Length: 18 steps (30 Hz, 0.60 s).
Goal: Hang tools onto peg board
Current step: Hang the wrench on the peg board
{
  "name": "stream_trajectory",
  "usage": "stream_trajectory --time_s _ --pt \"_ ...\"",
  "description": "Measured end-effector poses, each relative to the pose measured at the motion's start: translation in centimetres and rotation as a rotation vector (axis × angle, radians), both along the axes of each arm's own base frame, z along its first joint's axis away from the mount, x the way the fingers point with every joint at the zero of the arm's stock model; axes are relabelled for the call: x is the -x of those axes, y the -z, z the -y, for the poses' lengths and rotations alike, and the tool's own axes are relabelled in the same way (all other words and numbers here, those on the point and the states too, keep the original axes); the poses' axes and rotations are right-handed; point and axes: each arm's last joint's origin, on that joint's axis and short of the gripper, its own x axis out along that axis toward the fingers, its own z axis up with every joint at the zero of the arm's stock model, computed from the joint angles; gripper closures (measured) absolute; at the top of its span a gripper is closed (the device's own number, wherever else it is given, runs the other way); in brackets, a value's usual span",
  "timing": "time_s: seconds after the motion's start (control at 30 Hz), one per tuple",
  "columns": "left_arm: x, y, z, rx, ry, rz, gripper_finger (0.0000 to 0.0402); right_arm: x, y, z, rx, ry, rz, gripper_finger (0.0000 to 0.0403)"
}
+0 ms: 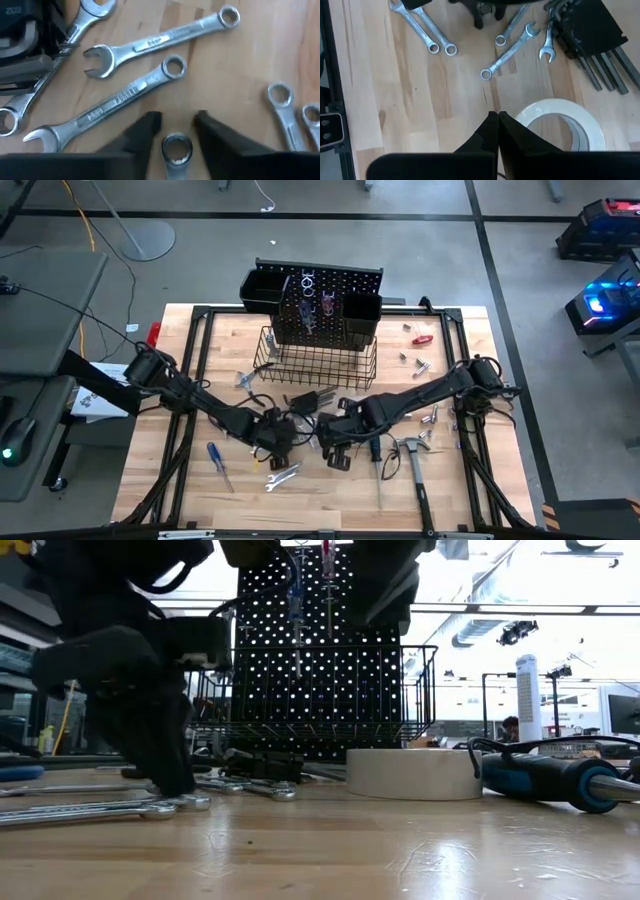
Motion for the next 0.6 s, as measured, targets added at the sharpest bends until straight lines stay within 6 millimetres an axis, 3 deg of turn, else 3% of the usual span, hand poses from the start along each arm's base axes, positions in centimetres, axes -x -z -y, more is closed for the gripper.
stream_trajectory --time_s 0.07,0.1,0.3,0.43,0.5,0.6 --pt "-0.1 0.0 0.1 0.043 -0.004 -0.001 0.0362 0.3 0.0 -0.2 0.005 -0.002 -0.018 0.0403" --pt "-0.1 0.0 0.3 0.054 0.000 0.000 0.0380 0.5 -0.1 -0.3 0.005 -0.002 -0.025 0.0403" --pt "0.2 -1.1 0.4 0.071 -0.006 0.040 0.0398 2.6 -1.9 -0.9 0.062 0.042 -0.036 0.0403" --pt "1.1 -4.3 -0.1 0.077 0.033 0.070 0.0401 3.6 -3.6 -0.9 0.080 0.092 0.023 0.0403" --pt "1.2 -7.1 -0.1 0.082 0.057 0.144 0.0401 4.1 -4.5 -0.9 0.084 0.118 0.057 0.0403" --pt "3.0 -9.9 -0.6 0.042 0.093 0.141 0.0401 4.4 -5.0 -0.8 0.082 0.143 0.080 0.0403"
